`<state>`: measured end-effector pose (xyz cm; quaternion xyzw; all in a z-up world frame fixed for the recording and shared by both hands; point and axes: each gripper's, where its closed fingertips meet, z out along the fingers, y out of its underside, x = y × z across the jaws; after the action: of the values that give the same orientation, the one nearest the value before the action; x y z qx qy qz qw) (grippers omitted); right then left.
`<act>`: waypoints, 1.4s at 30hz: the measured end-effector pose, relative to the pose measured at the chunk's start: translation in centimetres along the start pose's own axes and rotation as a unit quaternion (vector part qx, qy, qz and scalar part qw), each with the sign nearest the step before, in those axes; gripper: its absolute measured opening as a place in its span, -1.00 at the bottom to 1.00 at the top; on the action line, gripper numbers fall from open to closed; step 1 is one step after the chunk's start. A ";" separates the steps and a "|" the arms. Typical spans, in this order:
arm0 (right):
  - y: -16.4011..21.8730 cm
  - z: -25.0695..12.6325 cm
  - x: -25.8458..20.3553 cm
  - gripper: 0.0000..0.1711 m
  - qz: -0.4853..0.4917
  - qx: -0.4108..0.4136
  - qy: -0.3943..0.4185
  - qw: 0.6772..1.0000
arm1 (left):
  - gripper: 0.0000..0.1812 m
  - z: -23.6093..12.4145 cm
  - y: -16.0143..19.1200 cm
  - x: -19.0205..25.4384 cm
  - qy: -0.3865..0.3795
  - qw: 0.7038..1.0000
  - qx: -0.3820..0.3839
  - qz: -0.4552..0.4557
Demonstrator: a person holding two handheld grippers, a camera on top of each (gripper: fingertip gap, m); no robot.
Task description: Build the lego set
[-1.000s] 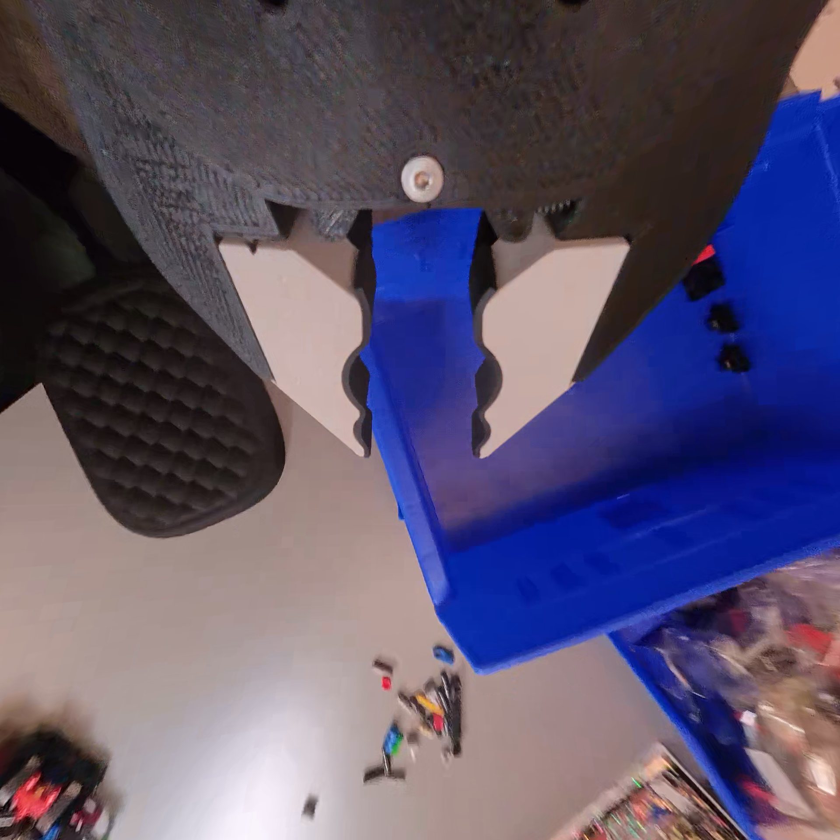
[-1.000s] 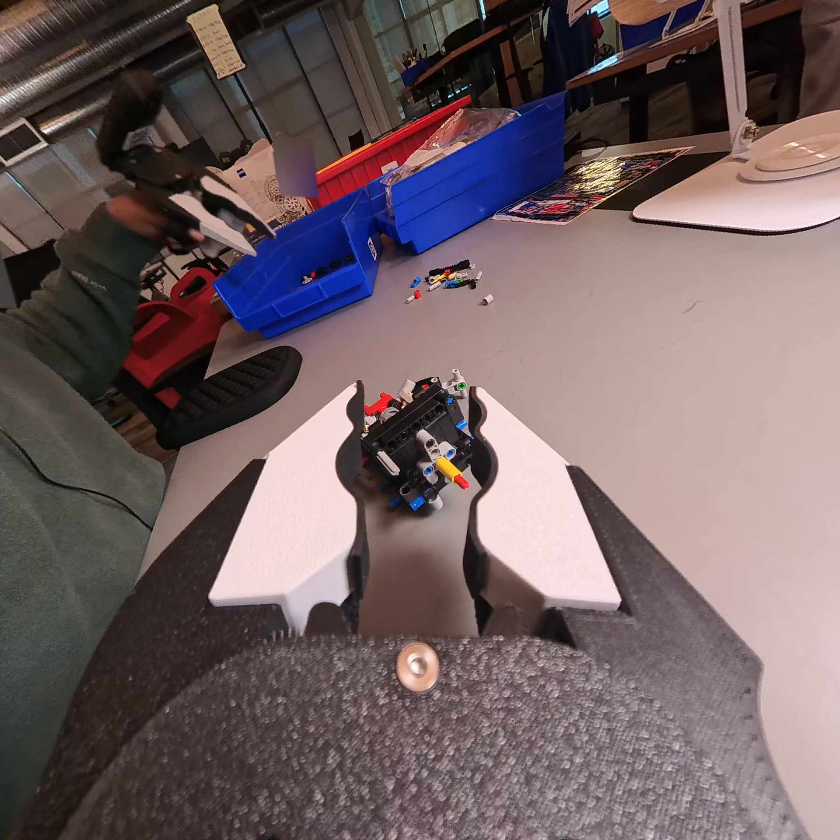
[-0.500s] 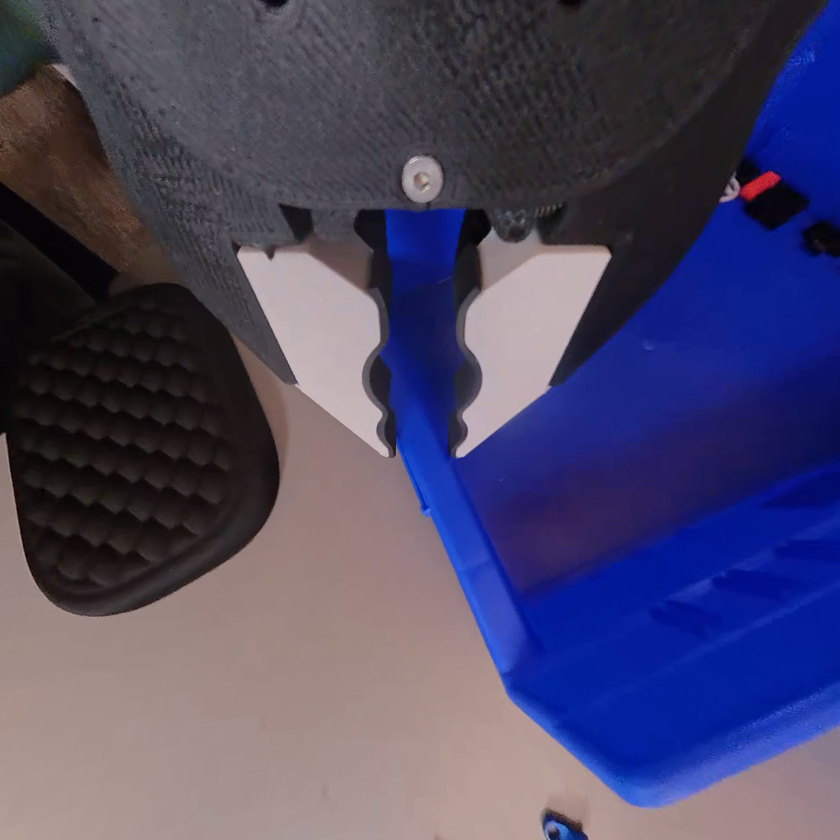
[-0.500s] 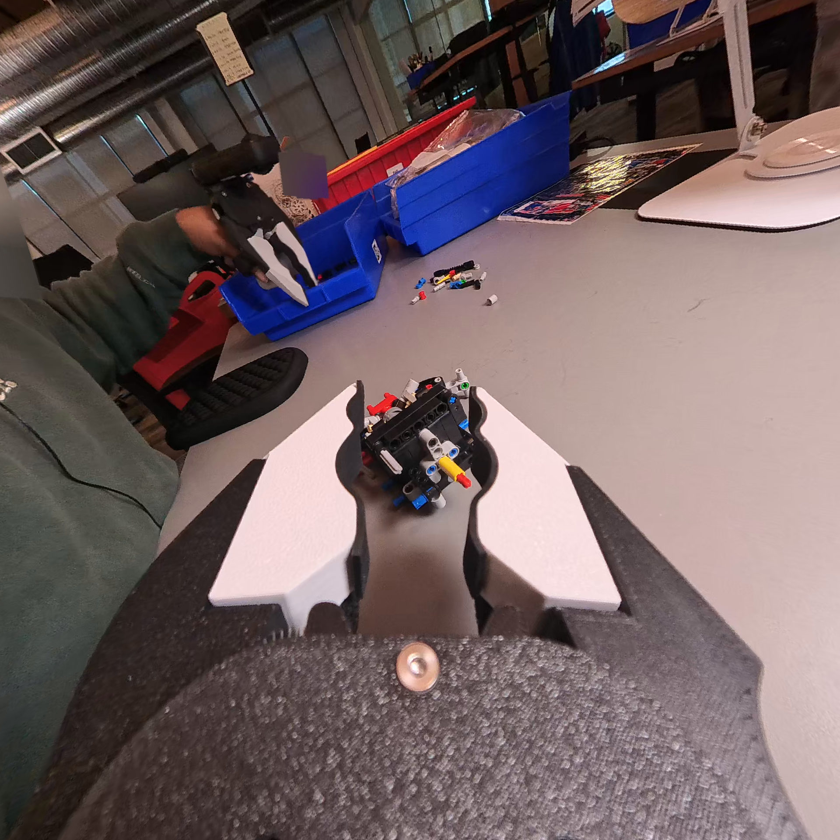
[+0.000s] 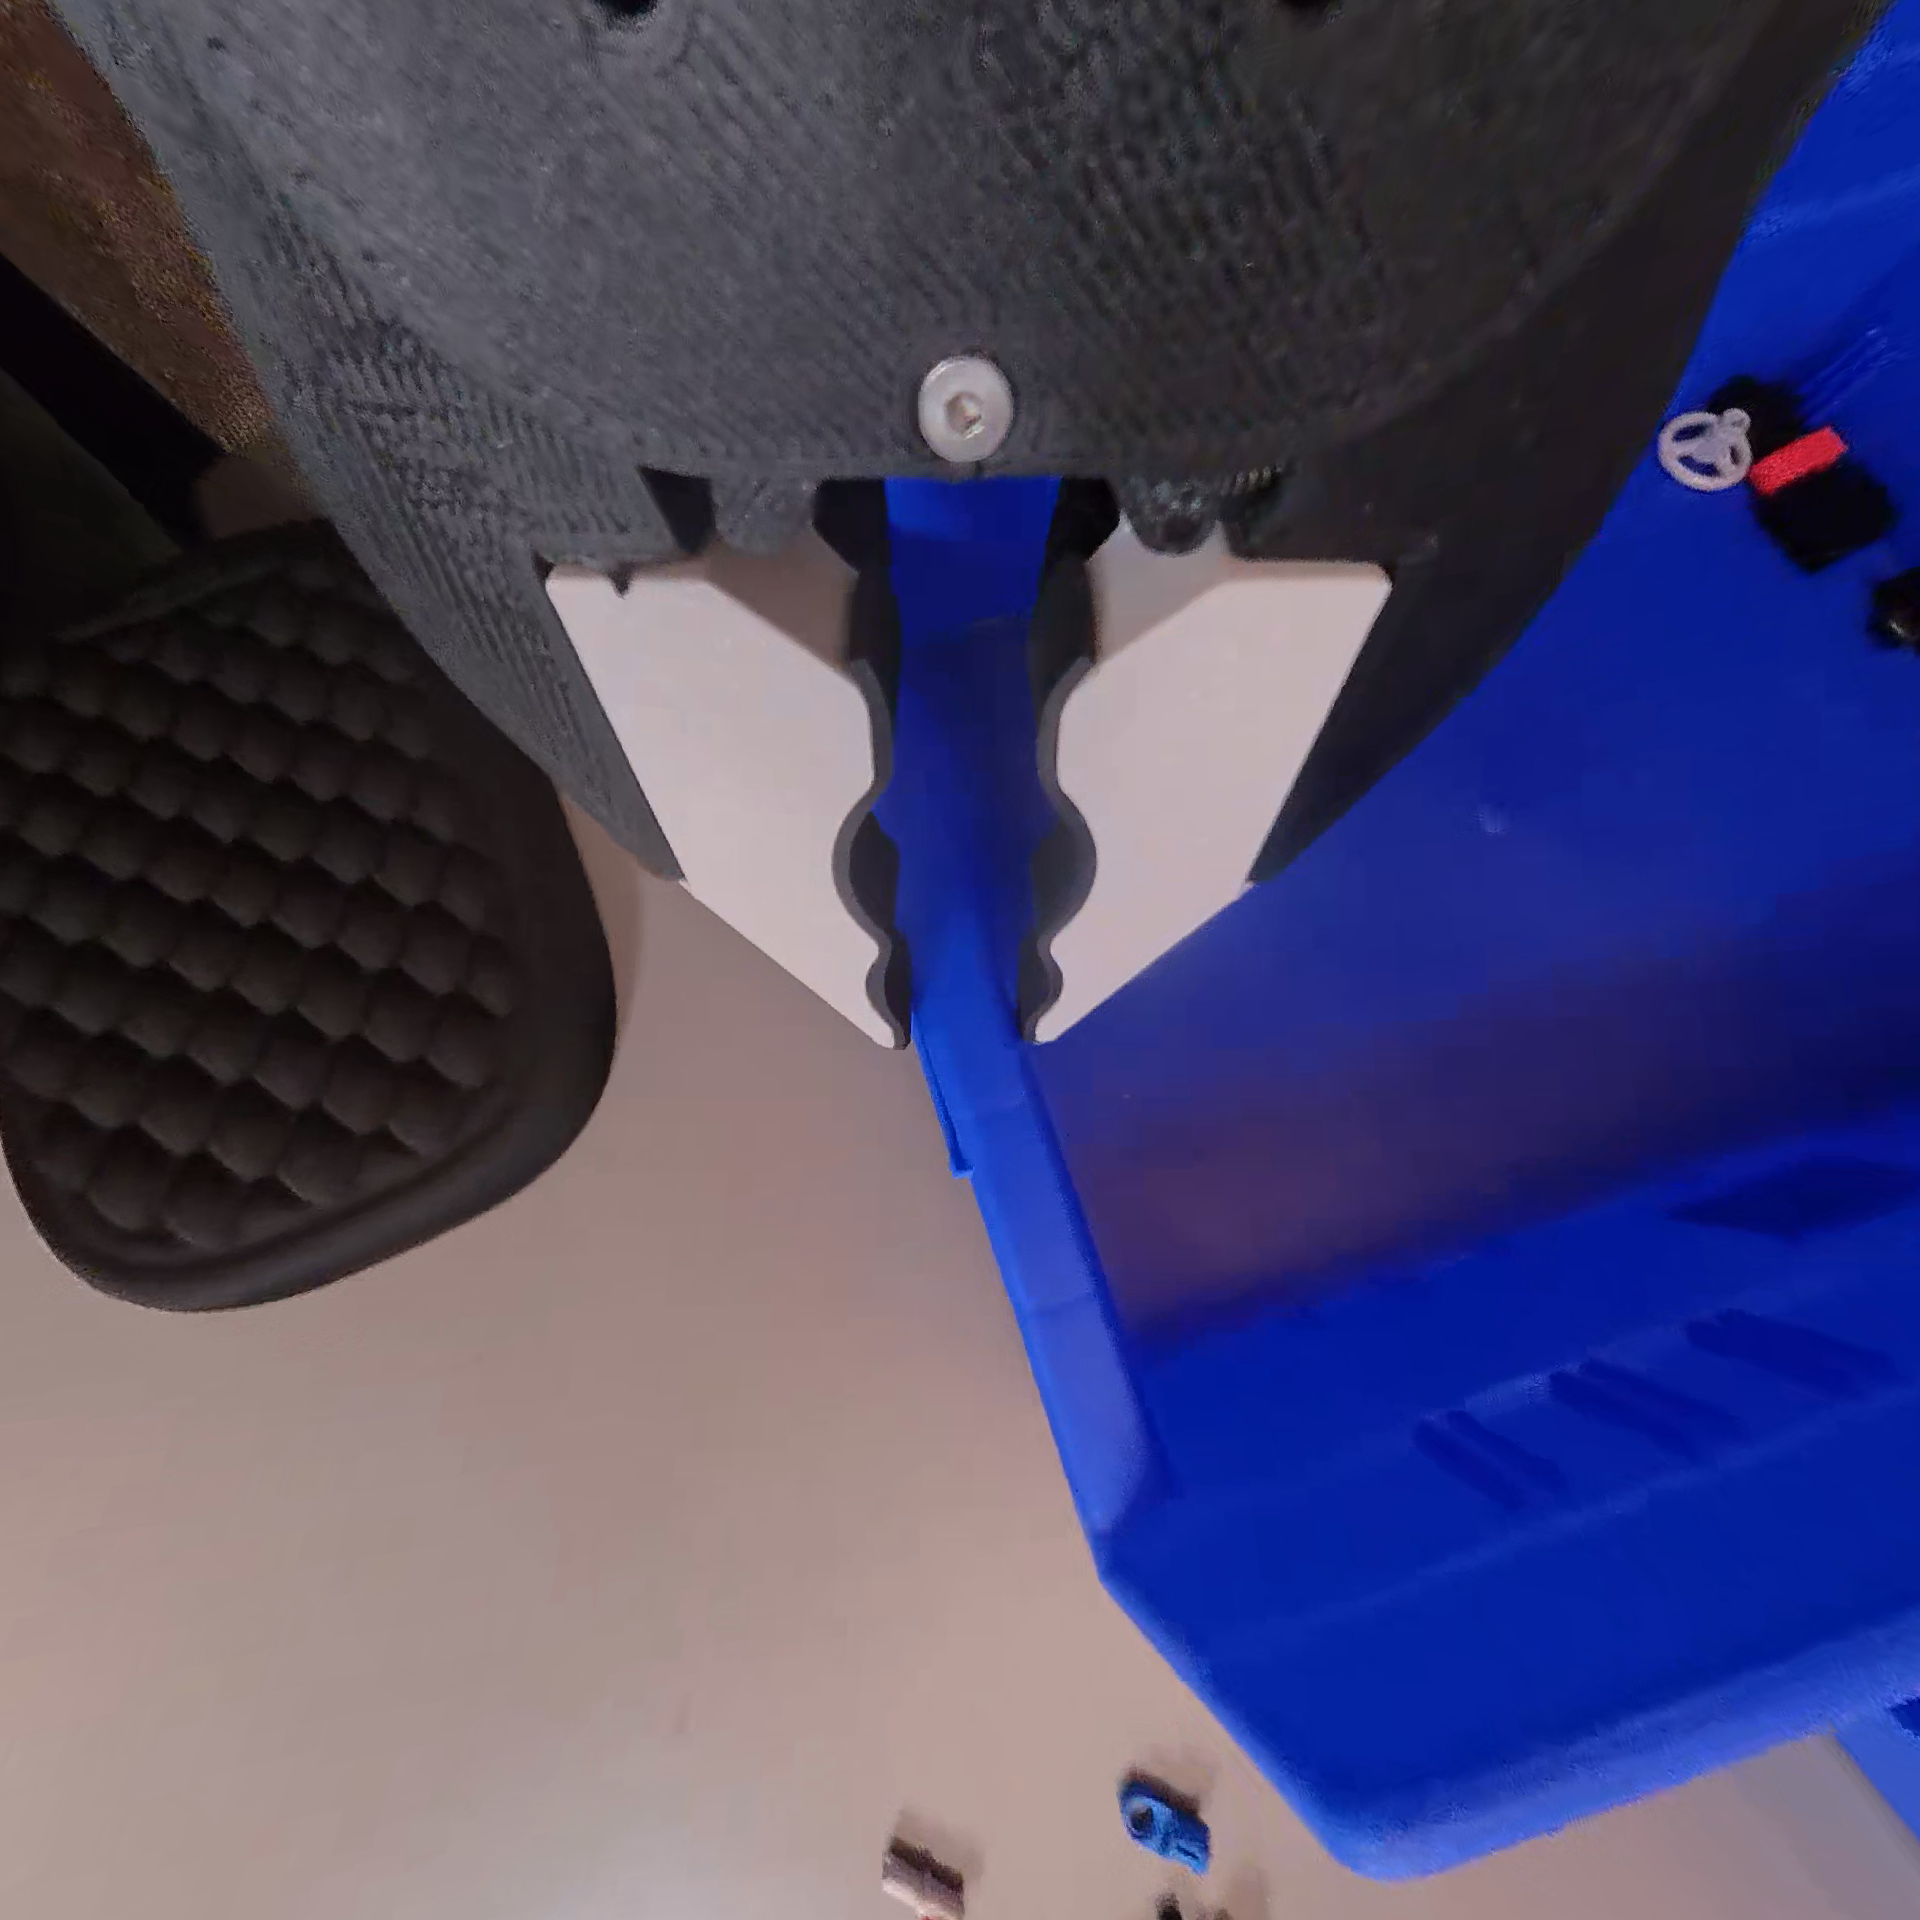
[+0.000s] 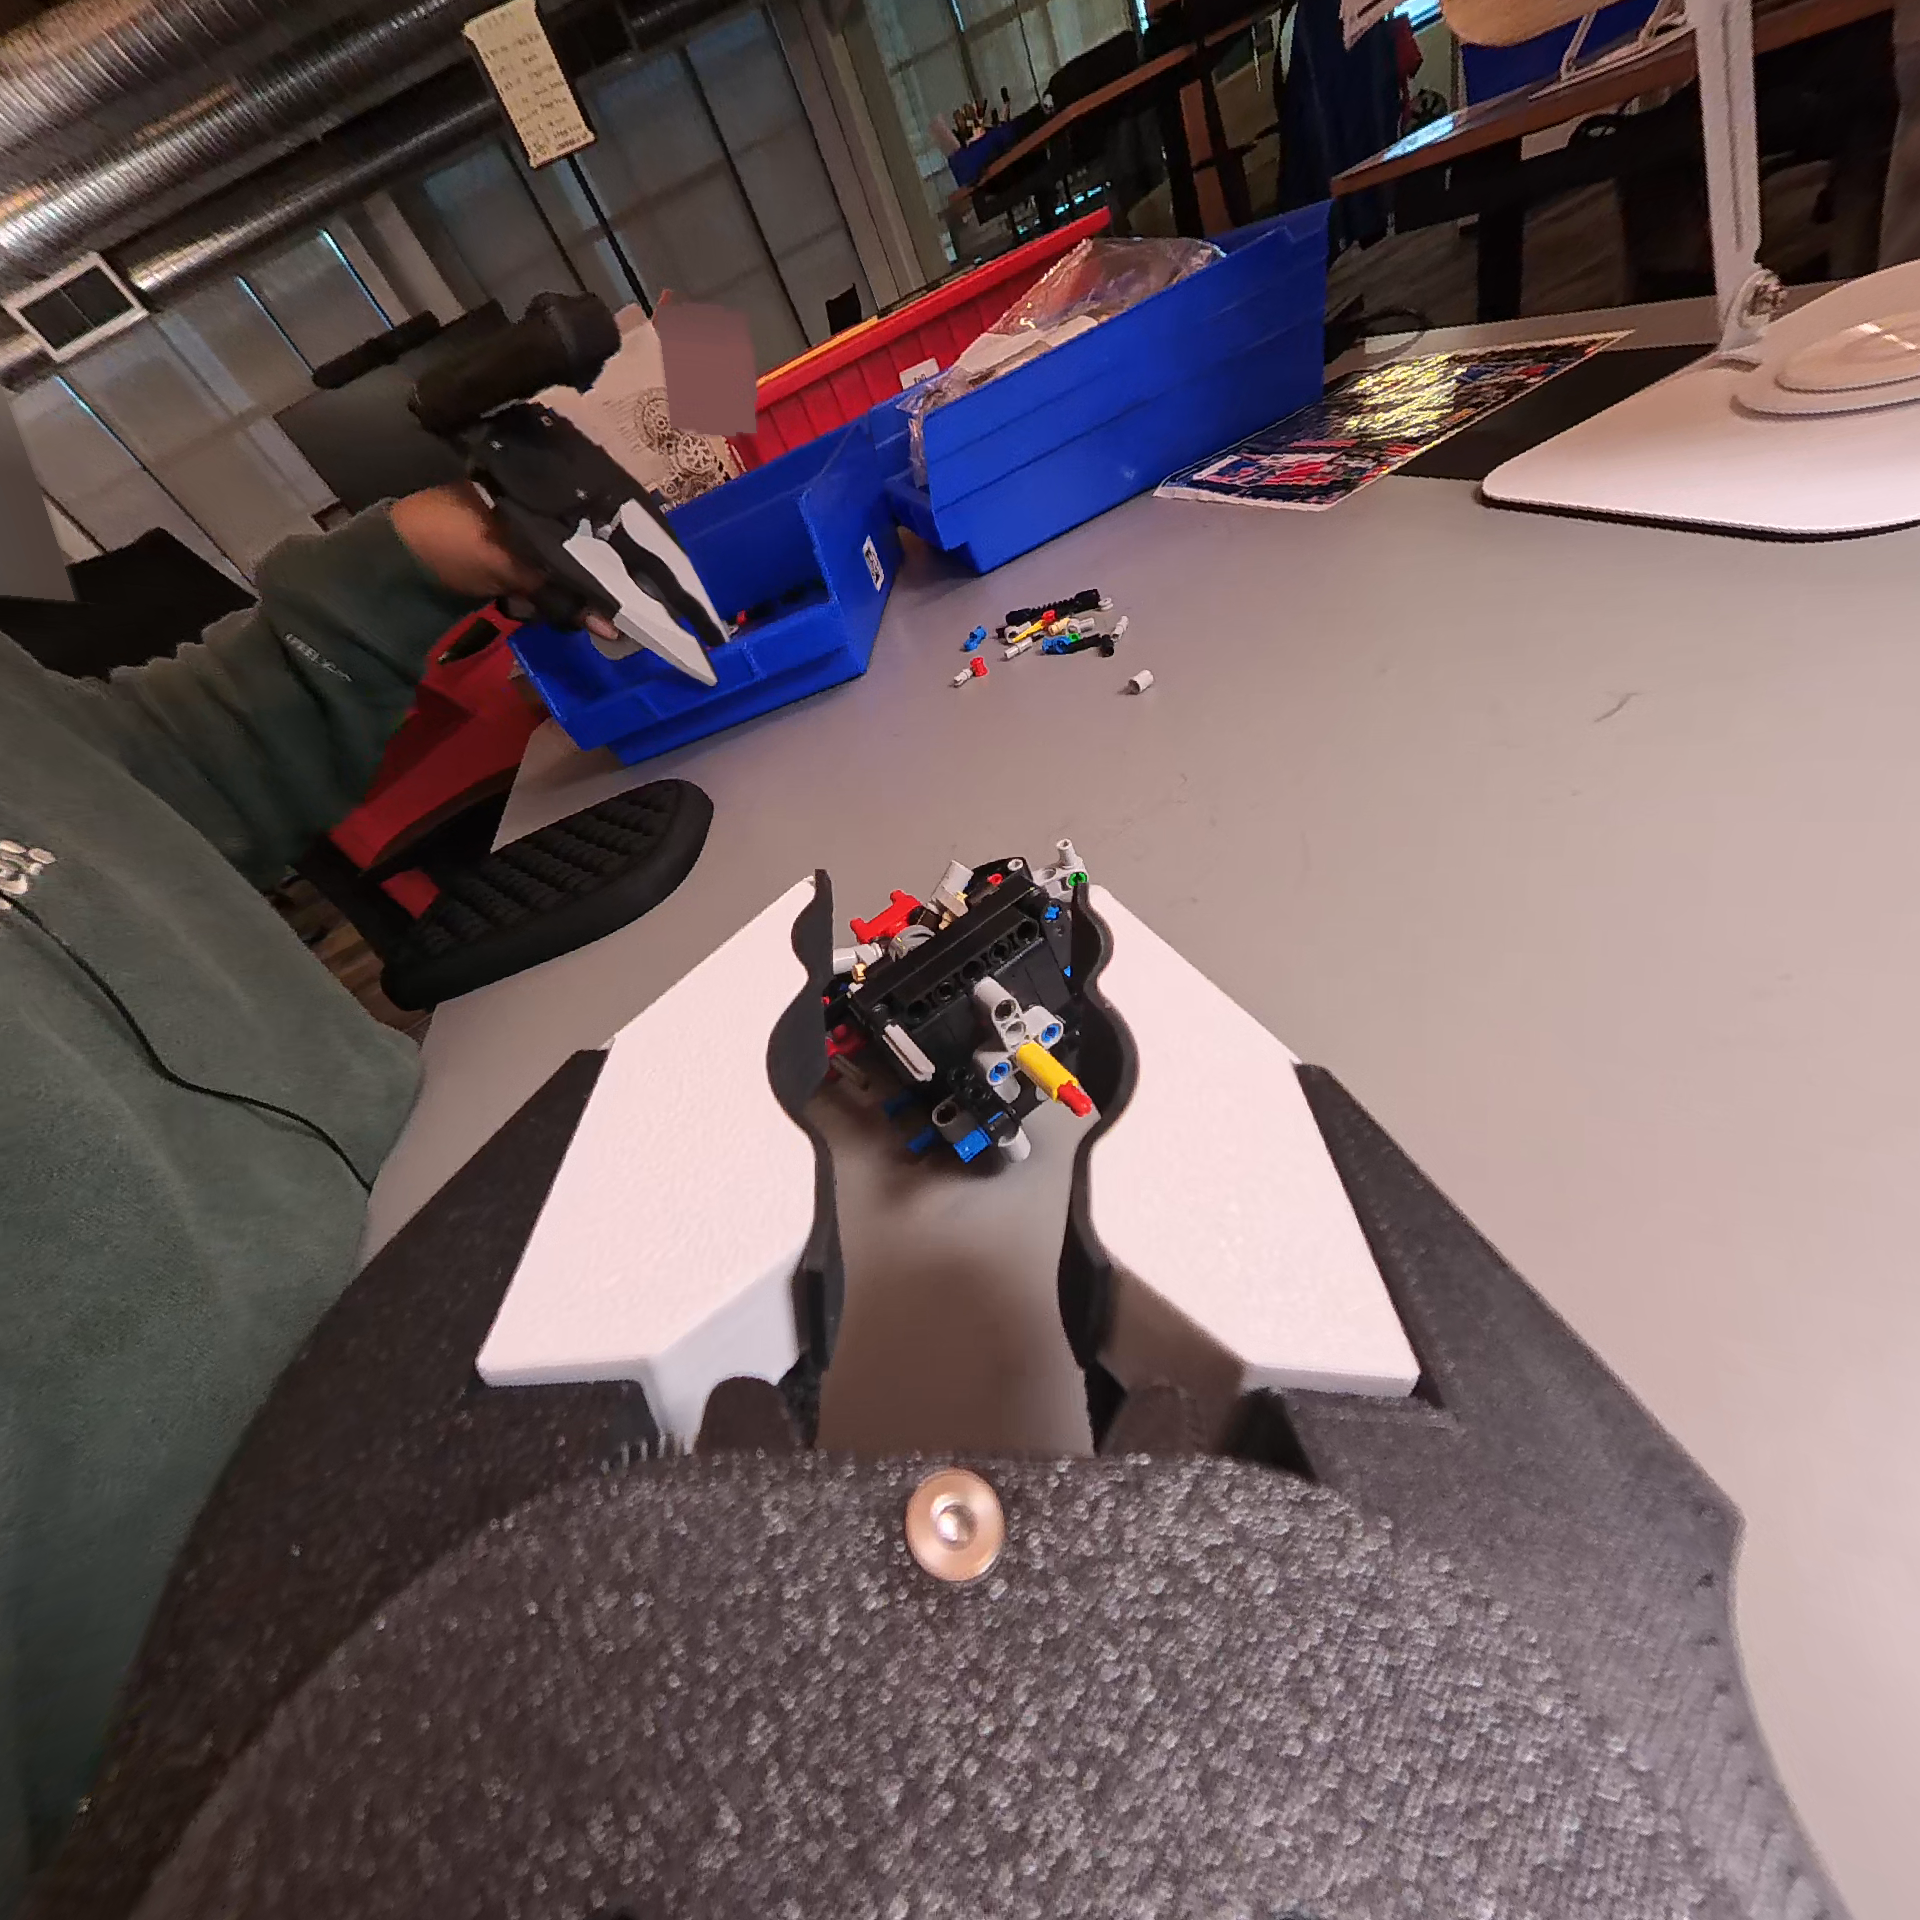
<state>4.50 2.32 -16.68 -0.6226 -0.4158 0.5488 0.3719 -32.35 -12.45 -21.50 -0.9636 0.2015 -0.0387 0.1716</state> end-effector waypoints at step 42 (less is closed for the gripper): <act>-0.9 -0.9 -0.8 -0.52 -0.070 0.006 0.021 0.997 | -0.27 1.8 -24.0 19.0 0.212 0.850 0.473 0.095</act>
<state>5.29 1.90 -15.47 -0.6012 -0.4469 0.5104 0.4222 -5.72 1.16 -14.81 -0.7103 0.2813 -0.3158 0.5627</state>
